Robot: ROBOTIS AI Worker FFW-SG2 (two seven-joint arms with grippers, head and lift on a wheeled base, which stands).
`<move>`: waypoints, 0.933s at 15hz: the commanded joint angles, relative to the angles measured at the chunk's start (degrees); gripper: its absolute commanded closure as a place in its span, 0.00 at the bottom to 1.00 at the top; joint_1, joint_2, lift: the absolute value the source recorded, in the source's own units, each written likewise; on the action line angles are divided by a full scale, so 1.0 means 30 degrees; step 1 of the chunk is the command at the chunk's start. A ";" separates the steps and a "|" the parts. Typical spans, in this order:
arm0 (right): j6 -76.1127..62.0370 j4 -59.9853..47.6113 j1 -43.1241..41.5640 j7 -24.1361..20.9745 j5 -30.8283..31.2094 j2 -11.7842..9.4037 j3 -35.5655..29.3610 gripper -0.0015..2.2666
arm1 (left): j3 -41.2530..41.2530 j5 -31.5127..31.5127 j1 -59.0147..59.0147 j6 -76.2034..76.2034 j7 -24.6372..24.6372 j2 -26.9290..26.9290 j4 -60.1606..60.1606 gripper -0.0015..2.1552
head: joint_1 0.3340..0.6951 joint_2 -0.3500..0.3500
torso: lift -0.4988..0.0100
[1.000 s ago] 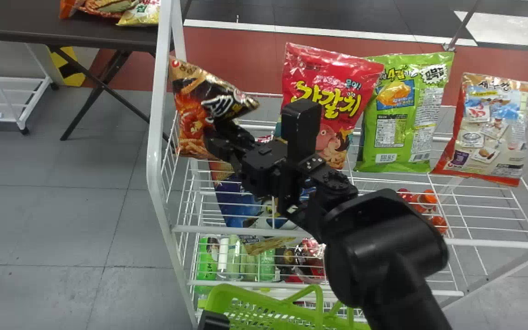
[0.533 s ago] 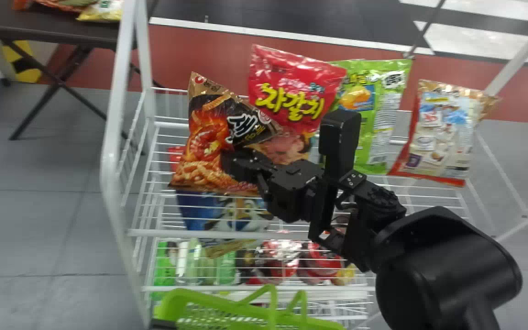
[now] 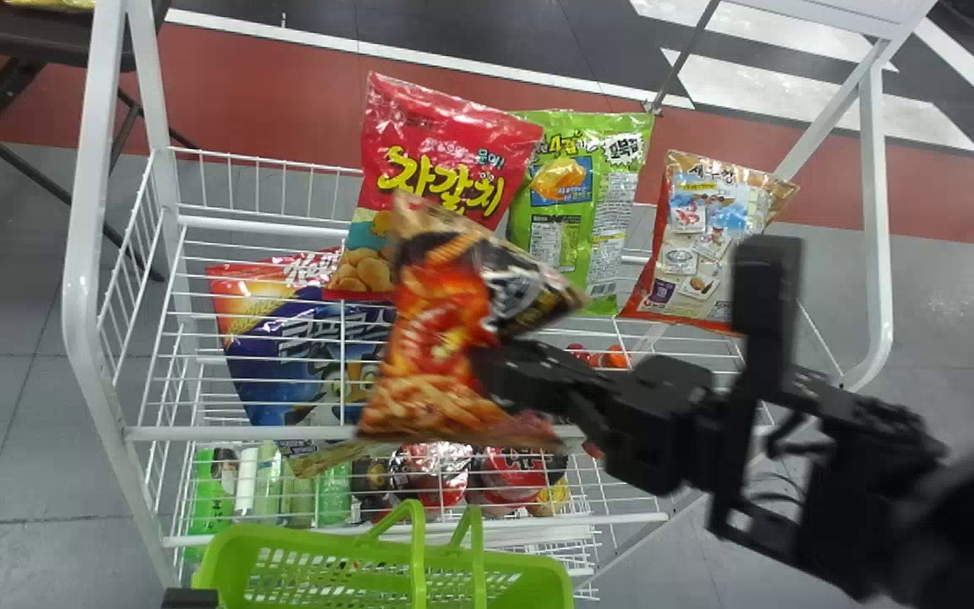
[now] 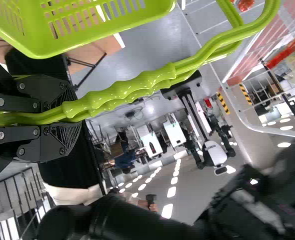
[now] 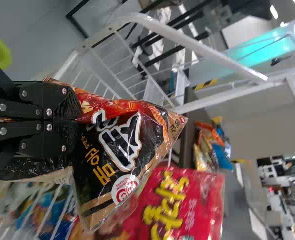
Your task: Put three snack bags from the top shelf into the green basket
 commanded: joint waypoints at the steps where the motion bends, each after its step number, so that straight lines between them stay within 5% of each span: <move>1: 0.0634 -0.1339 0.1654 0.0875 -0.0127 0.0758 -0.2853 0.98 | 0.0414 0.0371 0.0012 -0.0303 -0.0074 -0.0051 0.0047 0.74 | 1.00 0.00 | 0.89; 8: 0.6299 -0.1896 0.3880 0.5094 -0.2441 0.0816 -1.0089 0.98 | 0.0765 0.0576 0.0129 -0.0889 -0.0132 -0.0139 0.0047 0.74 | 1.00 0.00 | 0.89; 11: 0.6299 -0.1603 0.4671 0.5885 -0.2353 0.0904 -0.9649 0.98 | 0.0853 0.0576 0.0158 -0.0889 -0.0161 -0.0315 0.0047 0.74 | 1.00 0.00 | 0.89; 14: 0.6299 -0.0548 0.5609 0.6236 -0.1240 0.0963 -0.6603 0.98 | 0.0883 0.0576 0.0158 -0.0889 -0.0191 -0.0432 -0.0012 0.74 | 1.00 0.00 | 0.89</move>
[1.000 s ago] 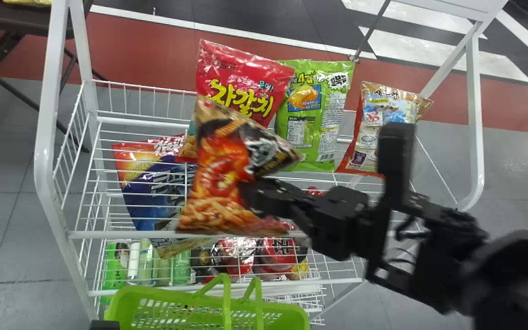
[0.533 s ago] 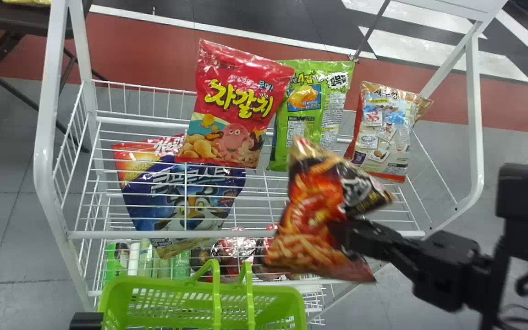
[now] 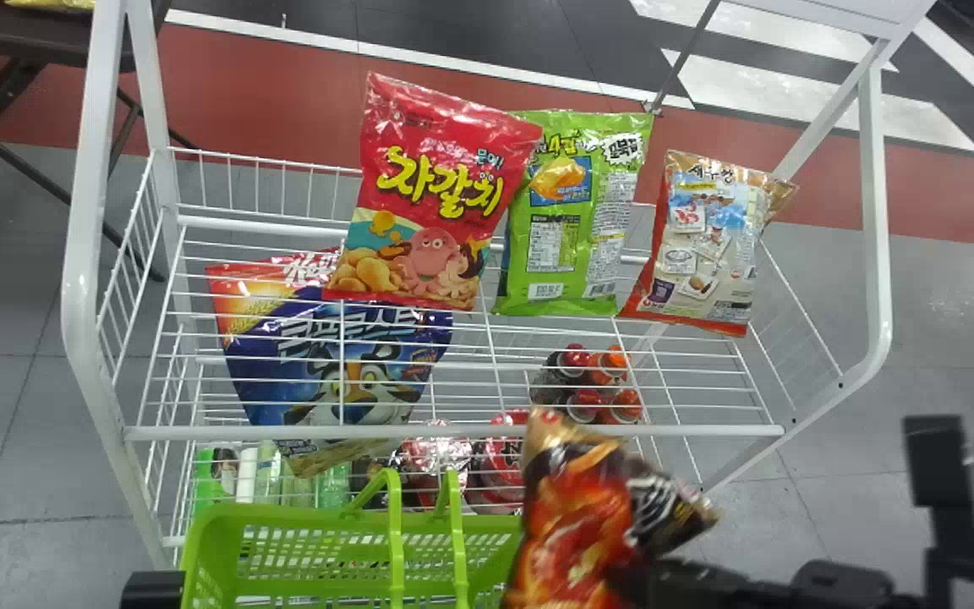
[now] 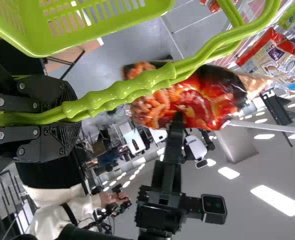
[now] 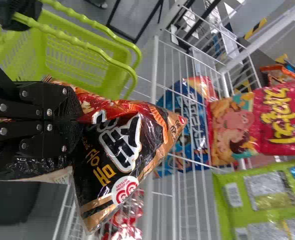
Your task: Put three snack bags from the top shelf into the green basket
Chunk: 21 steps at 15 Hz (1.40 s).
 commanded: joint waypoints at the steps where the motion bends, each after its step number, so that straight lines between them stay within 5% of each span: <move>1: 0.0044 0.1196 0.0519 0.0079 0.1913 -0.0043 0.3373 0.98 | 0.0015 -0.0013 0.0122 0.0000 -0.0022 -0.0053 -0.0141 0.74 | 1.00 0.00 | 0.89; 8: 0.0044 0.5766 -0.0506 -0.0888 0.4520 -0.0687 0.9526 0.98 | -0.0014 -0.0218 0.0620 0.0000 -0.0022 -0.0170 -0.0727 0.74 | 1.00 0.00 | 0.89; 13: -0.7437 0.8286 -0.0741 -0.1152 0.5282 -0.0687 1.0668 0.92 | -0.0043 -0.0218 0.0737 0.0000 -0.0051 -0.0170 -0.0844 0.74 | 1.00 0.00 | 0.89; 14: -0.7554 0.8549 -0.0887 -0.1327 0.5282 -0.0687 1.0727 0.78 | -0.0073 -0.0218 0.0737 0.0000 -0.0051 -0.0170 -0.0844 0.74 | 1.00 0.00 | 0.89; 16: -0.7554 0.8696 -0.1034 -0.1357 0.5370 -0.0687 1.0815 0.00 | -0.0014 -0.0218 0.0737 0.0000 -0.0081 -0.0170 -0.0844 0.74 | 1.00 0.00 | 0.89; 21: -0.5444 0.6616 -0.0799 -0.0741 0.4960 -0.0658 0.9613 0.02 | 0.0074 -0.0218 0.0708 0.0000 -0.0227 -0.0170 -0.0756 0.74 | 1.00 0.00 | 0.89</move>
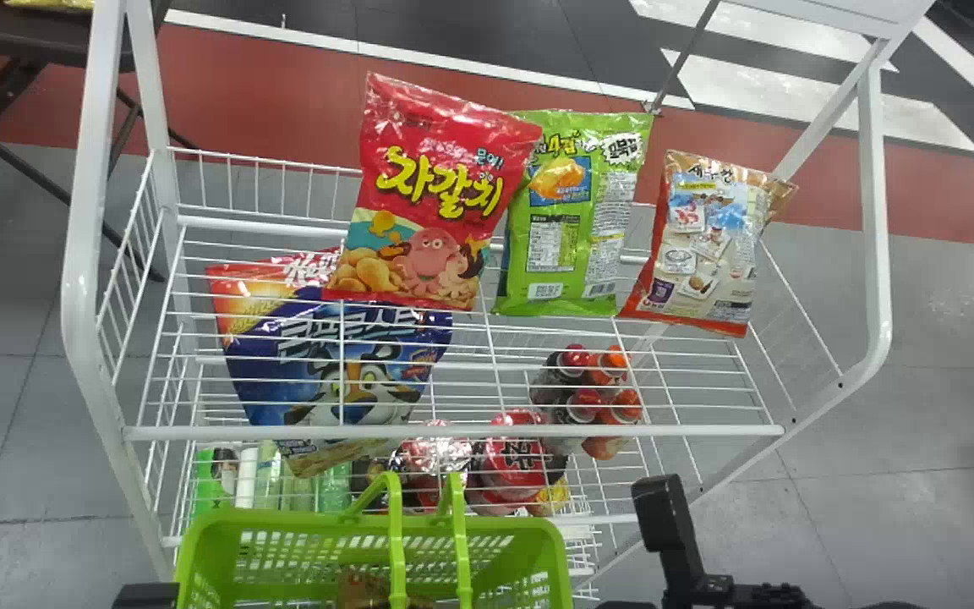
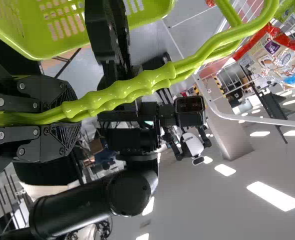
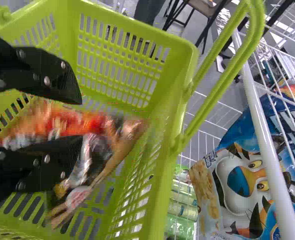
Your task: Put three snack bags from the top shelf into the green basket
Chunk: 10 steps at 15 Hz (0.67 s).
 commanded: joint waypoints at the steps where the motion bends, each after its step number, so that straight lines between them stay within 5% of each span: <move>1: 0.0536 -0.0994 0.0116 0.0208 -0.0751 0.0029 -0.0847 0.02 | 0.0011 0.0001 -0.0060 0.0000 0.0003 0.0001 0.0044 0.74 | 1.00 0.00 | 0.89; 5: -0.4269 -0.2312 0.0292 -0.0437 -0.1395 0.0673 -0.2400 0.03 | 0.0011 0.0059 -0.0089 -0.0117 -0.0114 -0.0029 0.0132 0.74 | 1.00 0.00 | 0.89; 10: -1.5226 -0.0847 -0.0001 -0.3777 -0.1747 0.1200 -0.2634 0.04 | 0.0011 0.0089 -0.0060 -0.0234 -0.0173 -0.0029 0.0162 0.74 | 1.00 0.00 | 0.89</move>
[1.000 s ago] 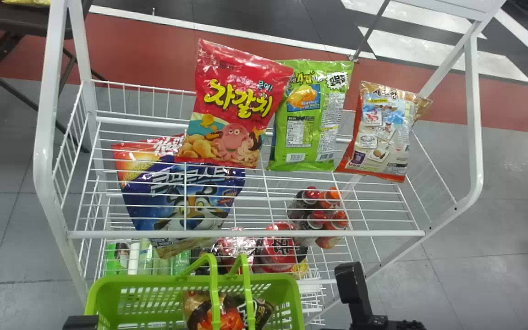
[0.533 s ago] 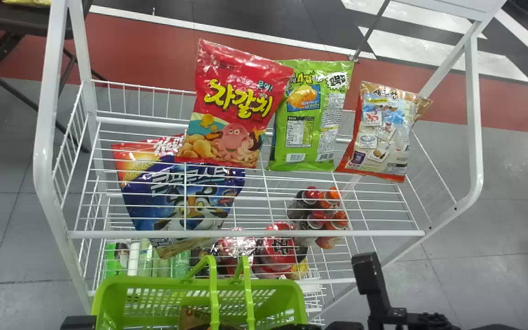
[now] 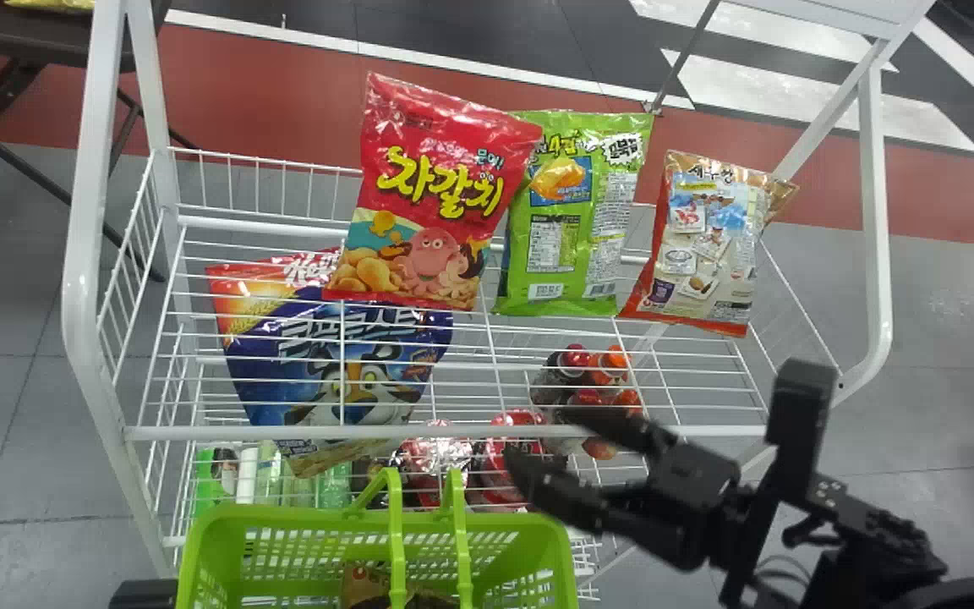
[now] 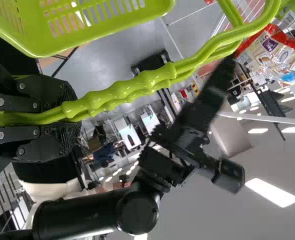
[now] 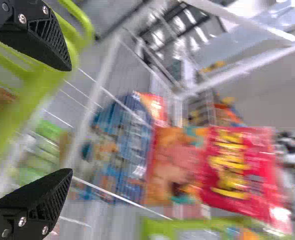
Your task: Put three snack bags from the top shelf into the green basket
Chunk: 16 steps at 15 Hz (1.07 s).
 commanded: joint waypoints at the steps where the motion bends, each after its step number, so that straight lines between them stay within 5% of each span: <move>1: -0.5417 0.1512 -0.0344 -0.1596 0.0227 0.0322 0.0458 0.04 | -0.0022 0.0001 0.0014 -0.0020 0.0084 0.0000 -0.0028 0.74 | 1.00 0.00 | 0.89; 7: -0.7468 0.5731 -0.4826 -0.5962 0.2864 0.0556 0.2157 0.04 | -0.0198 -0.0116 -0.0074 0.0390 0.0142 0.0087 -0.0057 0.74 | 1.00 0.00 | 0.89; 16: -0.4714 1.0242 -1.0451 -0.6958 0.3713 0.0292 0.2655 0.04 | -0.0345 -0.0204 -0.0279 0.0742 0.0230 0.0234 0.0001 0.74 | 1.00 0.00 | 0.89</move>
